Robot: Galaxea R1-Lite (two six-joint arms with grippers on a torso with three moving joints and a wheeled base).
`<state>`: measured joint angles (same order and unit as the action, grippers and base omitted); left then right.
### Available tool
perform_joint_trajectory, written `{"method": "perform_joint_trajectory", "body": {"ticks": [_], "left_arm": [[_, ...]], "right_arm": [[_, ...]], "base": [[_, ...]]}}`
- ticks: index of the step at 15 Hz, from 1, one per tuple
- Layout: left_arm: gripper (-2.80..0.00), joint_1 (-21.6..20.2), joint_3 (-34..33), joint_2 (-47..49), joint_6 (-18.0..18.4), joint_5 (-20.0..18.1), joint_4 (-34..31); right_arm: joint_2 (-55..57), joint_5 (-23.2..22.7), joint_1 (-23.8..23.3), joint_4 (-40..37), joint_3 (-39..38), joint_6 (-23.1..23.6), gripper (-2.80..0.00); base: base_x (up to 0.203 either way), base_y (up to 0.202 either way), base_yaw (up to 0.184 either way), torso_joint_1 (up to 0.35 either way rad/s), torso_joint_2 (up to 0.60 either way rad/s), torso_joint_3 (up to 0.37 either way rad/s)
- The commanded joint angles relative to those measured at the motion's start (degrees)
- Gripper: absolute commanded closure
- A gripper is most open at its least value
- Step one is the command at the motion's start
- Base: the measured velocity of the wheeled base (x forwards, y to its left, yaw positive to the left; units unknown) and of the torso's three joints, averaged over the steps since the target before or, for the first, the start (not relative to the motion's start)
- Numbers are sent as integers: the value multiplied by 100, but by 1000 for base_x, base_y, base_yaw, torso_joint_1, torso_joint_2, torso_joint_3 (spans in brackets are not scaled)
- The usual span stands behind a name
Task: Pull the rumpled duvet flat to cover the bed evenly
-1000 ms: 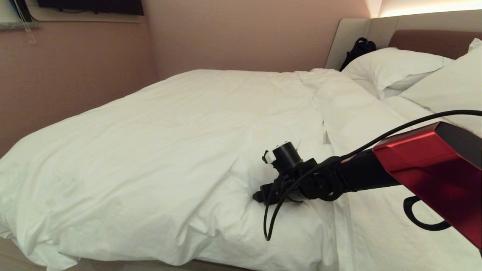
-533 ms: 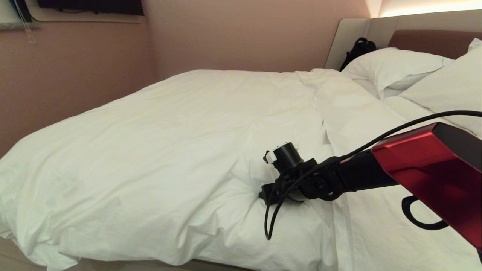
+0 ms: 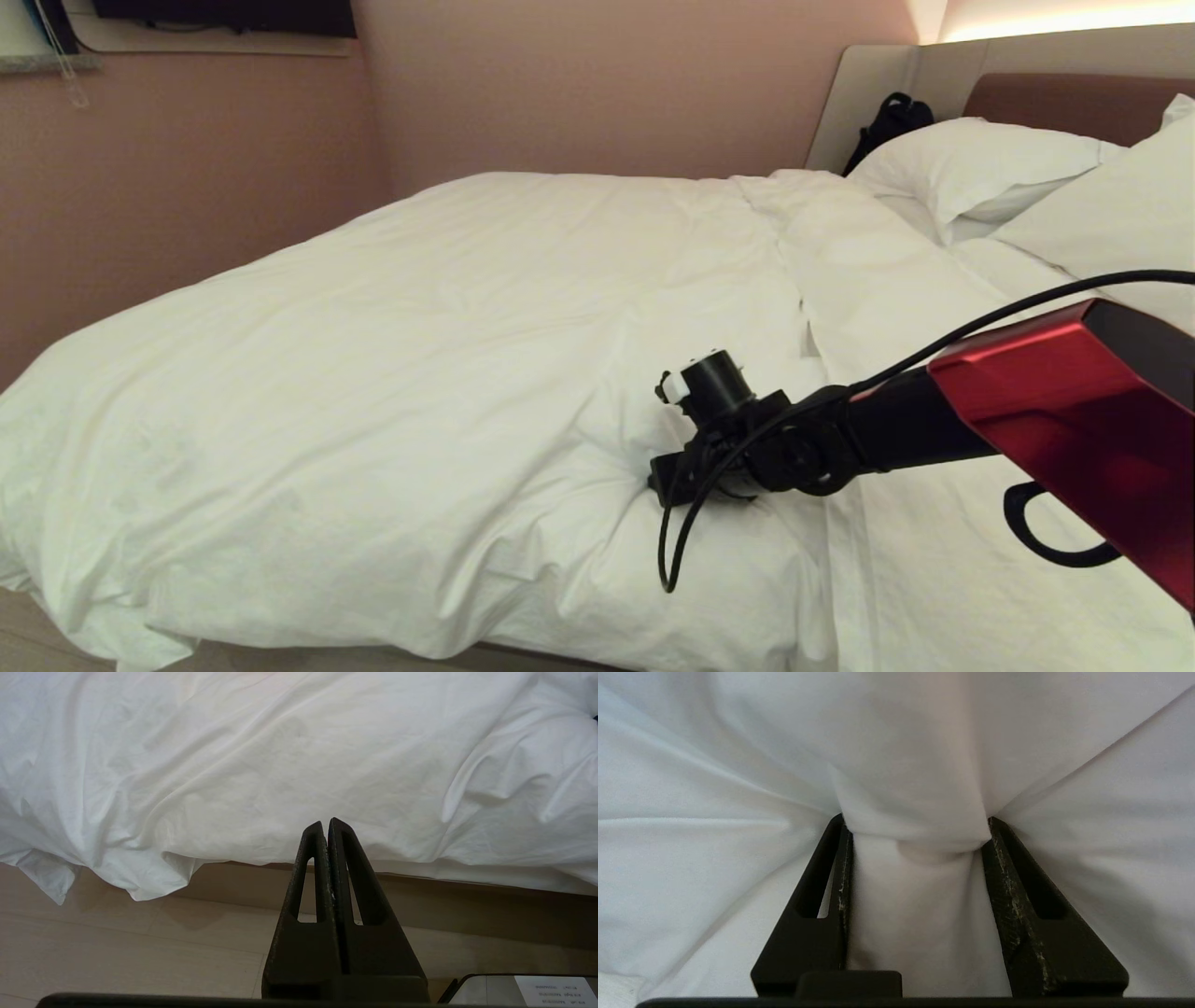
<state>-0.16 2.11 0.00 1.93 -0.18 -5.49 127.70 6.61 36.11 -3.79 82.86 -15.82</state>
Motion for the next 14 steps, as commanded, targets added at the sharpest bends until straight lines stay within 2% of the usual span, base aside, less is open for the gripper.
{"method": "perform_joint_trajectory", "body": {"ticks": [1, 5, 9, 14], "left_arm": [[0, -2, 0, 0, 1, 1, -5], [0, -2, 0, 0, 1, 1, -5], [0, -2, 0, 0, 1, 1, -5], [0, -2, 0, 0, 1, 1, -5]], "right_arm": [[-43, 16, 1, 1, -7, -8, 0], [-243, 45, 2, -17, -71, -6, 0], [-922, 80, 13, -124, -328, 84, 0], [-1698, 86, 332, -1293, -702, 519, 0]], "base": [[0, 0, 0, 0, 0, 0], [0, 0, 0, 0, 0, 0], [0, 0, 0, 0, 0, 0], [0, 0, 0, 0, 0, 0]]}}
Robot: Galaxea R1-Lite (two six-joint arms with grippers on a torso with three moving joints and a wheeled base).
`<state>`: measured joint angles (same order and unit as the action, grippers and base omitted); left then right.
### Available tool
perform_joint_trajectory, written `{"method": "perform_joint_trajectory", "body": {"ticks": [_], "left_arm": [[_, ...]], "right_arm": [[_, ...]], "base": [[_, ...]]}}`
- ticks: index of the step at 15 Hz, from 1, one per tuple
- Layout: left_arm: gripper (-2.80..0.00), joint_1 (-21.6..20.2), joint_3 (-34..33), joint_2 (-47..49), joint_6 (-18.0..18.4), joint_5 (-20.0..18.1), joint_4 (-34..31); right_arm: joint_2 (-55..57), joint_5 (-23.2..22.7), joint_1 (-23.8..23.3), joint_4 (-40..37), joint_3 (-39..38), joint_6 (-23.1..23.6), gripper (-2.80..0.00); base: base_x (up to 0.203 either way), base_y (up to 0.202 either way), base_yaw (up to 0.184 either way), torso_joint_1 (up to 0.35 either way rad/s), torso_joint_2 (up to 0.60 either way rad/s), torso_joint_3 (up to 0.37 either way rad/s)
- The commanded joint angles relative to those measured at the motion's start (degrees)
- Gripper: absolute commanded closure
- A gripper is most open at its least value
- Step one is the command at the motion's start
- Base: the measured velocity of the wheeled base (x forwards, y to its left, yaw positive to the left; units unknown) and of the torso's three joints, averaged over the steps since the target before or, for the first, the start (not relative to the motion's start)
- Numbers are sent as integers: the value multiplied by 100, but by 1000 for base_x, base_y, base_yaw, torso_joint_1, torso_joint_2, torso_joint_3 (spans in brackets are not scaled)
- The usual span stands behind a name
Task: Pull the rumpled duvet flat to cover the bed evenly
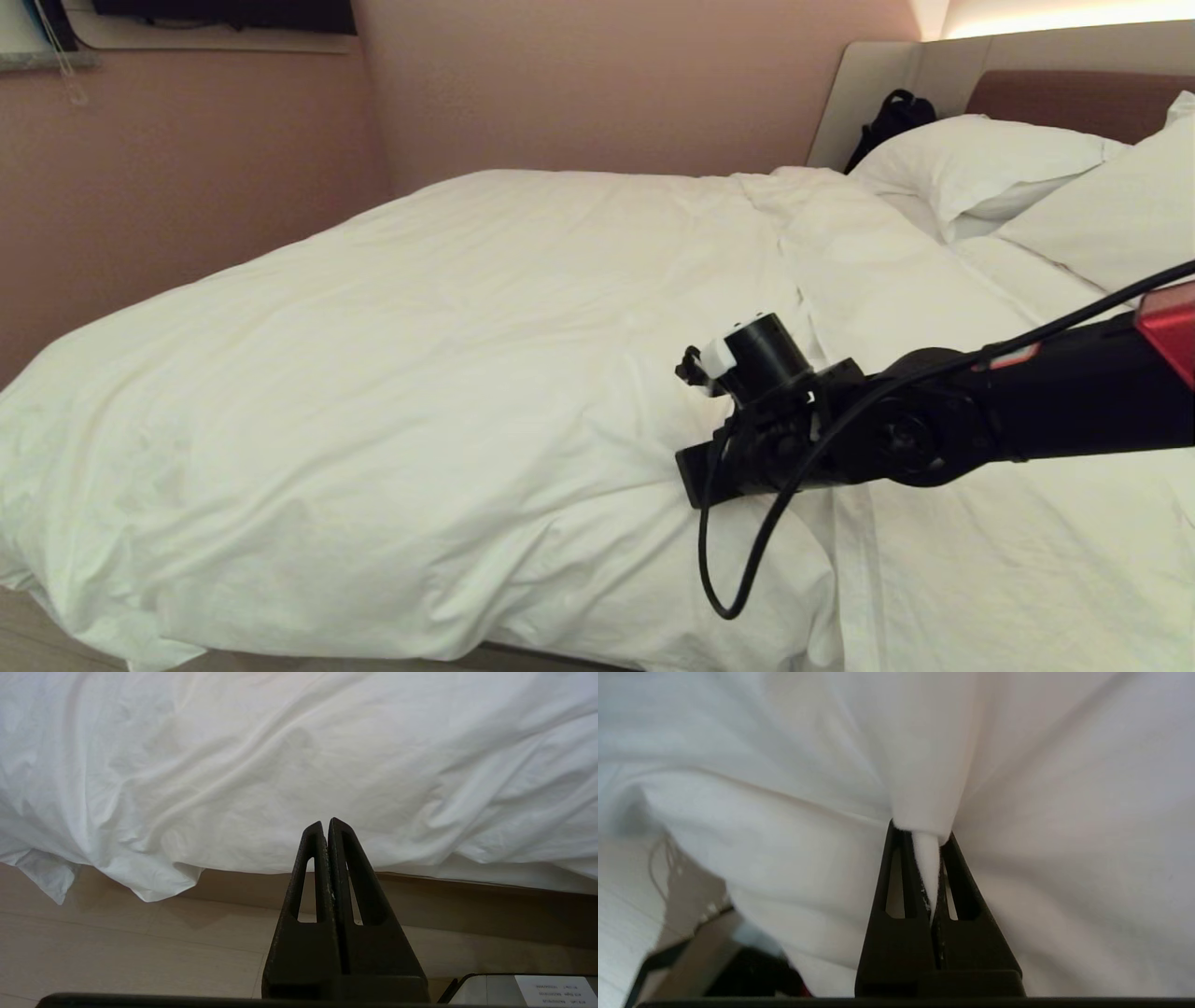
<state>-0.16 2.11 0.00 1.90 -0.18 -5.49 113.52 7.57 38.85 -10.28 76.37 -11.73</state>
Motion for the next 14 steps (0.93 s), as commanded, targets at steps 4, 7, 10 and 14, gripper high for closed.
{"method": "perform_joint_trajectory", "body": {"ticks": [4, 7, 10, 14], "left_arm": [[0, -2, 0, 0, 3, 1, -5], [0, -2, 0, 0, 3, 1, -5], [0, -2, 0, 0, 3, 1, -5], [0, -2, 0, 0, 3, 1, -5]], "right_arm": [[-313, 103, 388, -774, -404, 230, 0], [-235, 139, 466, -774, -570, 407, 0], [-135, 133, 466, -724, -571, 401, 0], [56, 124, 472, -410, -542, 373, 0]], "base": [[0, 0, 0, 0, 0, 0], [0, 0, 0, 0, 0, 0], [0, 0, 0, 0, 0, 0], [0, 0, 0, 0, 0, 0]]}}
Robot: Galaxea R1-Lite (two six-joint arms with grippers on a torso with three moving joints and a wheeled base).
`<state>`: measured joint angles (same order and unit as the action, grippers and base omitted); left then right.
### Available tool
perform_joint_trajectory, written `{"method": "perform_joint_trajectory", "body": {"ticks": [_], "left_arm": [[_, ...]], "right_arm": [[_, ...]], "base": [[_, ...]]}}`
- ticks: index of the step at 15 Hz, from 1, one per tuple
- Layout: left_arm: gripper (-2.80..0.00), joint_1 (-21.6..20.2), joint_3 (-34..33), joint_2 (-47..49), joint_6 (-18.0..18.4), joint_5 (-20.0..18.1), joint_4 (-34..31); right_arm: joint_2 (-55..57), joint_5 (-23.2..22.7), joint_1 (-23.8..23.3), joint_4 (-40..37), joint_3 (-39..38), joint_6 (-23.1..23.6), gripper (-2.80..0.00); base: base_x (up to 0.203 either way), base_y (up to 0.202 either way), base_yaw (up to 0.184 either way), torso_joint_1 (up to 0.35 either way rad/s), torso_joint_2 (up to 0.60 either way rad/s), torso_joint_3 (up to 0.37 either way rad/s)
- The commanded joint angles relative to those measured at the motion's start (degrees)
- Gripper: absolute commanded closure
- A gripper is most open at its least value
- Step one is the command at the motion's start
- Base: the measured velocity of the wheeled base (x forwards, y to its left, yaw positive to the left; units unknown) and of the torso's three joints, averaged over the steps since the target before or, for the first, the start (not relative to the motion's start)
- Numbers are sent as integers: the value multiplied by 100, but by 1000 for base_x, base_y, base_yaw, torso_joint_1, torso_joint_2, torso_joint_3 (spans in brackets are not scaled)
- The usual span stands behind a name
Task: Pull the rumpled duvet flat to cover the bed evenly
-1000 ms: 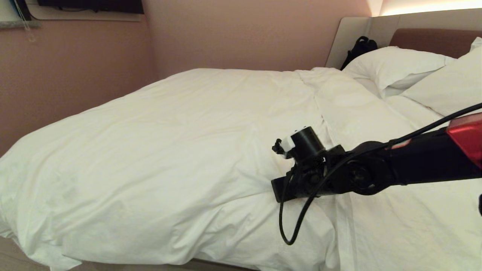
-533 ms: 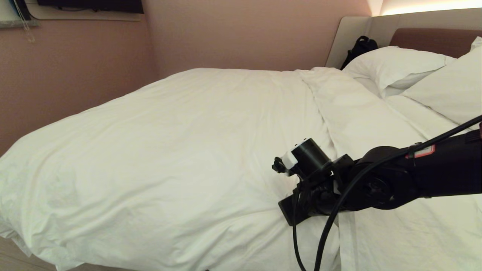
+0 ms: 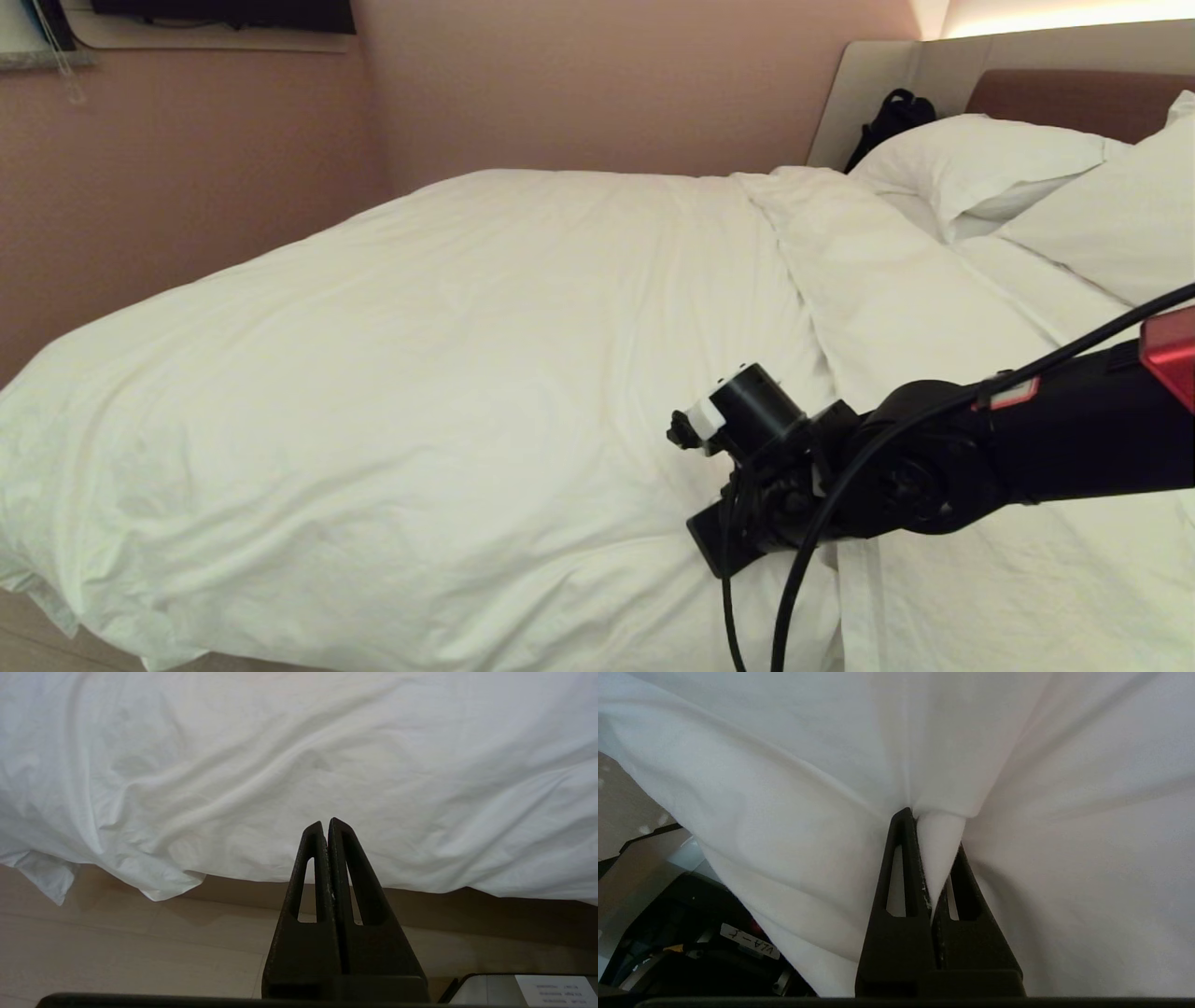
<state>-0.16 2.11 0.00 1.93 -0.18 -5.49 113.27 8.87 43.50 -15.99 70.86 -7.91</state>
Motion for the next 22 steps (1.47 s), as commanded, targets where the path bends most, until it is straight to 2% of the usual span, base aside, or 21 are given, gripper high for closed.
{"method": "perform_joint_trajectory", "body": {"ticks": [1, 4, 5, 14, 17, 19, 22], "left_arm": [[0, -2, 0, 0, 1, 1, -5], [0, -2, 0, 0, 1, 1, -5], [0, -2, 0, 0, 1, 1, -5], [0, -2, 0, 0, 1, 1, -5], [0, -2, 0, 0, 1, 1, -5], [0, -2, 0, 0, 1, 1, -5], [0, -2, 0, 0, 1, 1, -5]], "right_arm": [[125, 1, 1, 315, -11, -18, 0], [114, 2, 1, 323, 17, -44, 0], [28, 1, 1, 311, 35, -50, -280], [-1848, 10, 52, -83, -21, -157, -280], [-2083, 186, -171, -80, -87, -119, -280], [-2118, 245, -456, -74, -181, 91, -280], [-2221, 247, -588, -45, -293, 299, -280]], "base": [[0, 0, 0, 0, 0, 0], [0, 0, 0, 0, 0, 0], [0, 0, 0, 0, 0, 0], [0, 0, 0, 0, 0, 0], [0, 0, 0, 0, 0, 0], [0, 0, 0, 0, 0, 0], [0, 0, 0, 0, 0, 0]]}}
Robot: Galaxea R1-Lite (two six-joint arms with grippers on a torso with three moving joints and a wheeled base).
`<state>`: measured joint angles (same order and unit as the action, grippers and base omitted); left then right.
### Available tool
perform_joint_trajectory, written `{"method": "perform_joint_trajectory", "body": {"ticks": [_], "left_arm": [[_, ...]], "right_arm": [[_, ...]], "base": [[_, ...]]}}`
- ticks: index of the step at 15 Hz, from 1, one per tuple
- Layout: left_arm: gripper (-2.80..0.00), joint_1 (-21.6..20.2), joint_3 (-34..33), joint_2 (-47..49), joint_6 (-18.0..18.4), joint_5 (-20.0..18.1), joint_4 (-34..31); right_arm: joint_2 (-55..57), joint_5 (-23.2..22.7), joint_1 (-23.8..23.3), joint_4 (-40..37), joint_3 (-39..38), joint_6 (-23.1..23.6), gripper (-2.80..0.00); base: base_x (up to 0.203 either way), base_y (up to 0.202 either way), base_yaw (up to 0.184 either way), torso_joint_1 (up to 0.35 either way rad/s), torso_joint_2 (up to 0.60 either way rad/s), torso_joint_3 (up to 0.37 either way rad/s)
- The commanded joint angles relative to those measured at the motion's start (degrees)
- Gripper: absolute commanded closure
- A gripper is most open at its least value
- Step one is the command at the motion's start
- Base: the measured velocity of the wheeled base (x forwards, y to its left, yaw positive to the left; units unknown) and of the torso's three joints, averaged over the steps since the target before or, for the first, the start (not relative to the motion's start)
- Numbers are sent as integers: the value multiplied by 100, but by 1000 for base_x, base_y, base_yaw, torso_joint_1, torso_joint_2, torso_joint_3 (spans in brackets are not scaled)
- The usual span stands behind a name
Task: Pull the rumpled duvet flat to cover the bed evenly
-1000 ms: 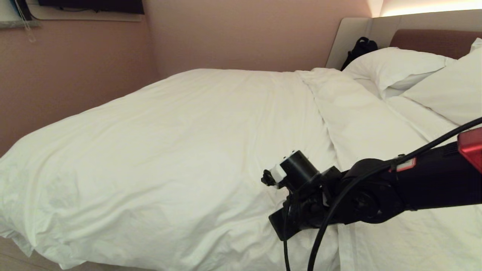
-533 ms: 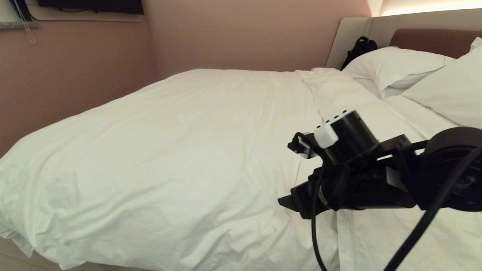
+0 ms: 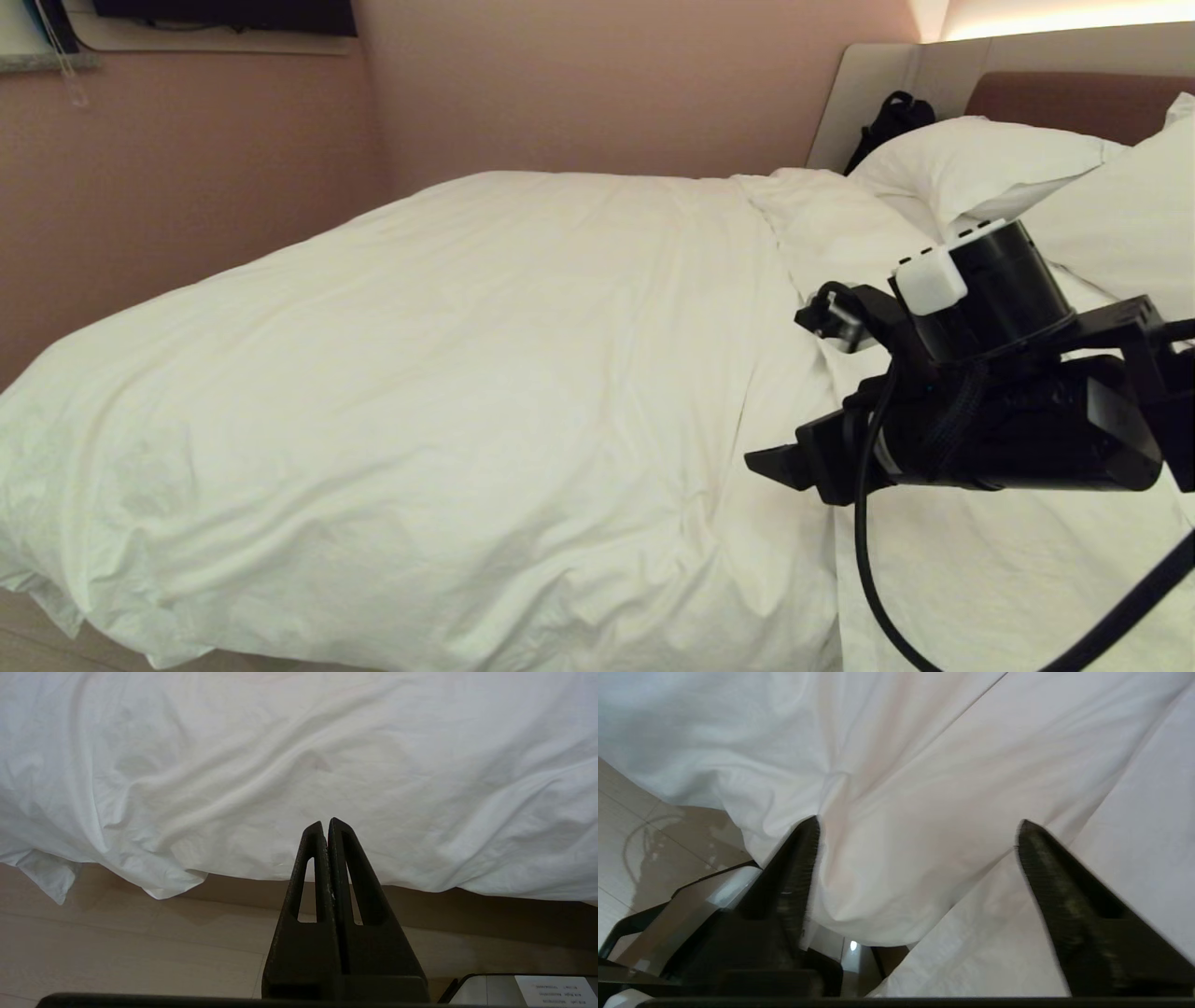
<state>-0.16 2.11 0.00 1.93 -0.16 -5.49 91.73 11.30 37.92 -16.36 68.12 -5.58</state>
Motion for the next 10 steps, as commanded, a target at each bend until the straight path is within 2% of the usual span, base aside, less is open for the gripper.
{"method": "perform_joint_trajectory", "body": {"ticks": [1, 7, 10], "left_arm": [[0, -2, 0, 0, 1, -2, -5], [0, -2, 0, 0, 1, -2, -5], [0, -2, 0, 0, 1, -2, -5]], "right_arm": [[-138, 22, -44, 0, -87, 151, 0], [-673, 48, -712, 26, -71, 400, 0], [-1055, 41, -1330, 161, -78, 623, 0]], "base": [[0, 0, 0, 0, 0, 0], [0, 0, 0, 0, 0, 0], [0, 0, 0, 0, 0, 0]]}}
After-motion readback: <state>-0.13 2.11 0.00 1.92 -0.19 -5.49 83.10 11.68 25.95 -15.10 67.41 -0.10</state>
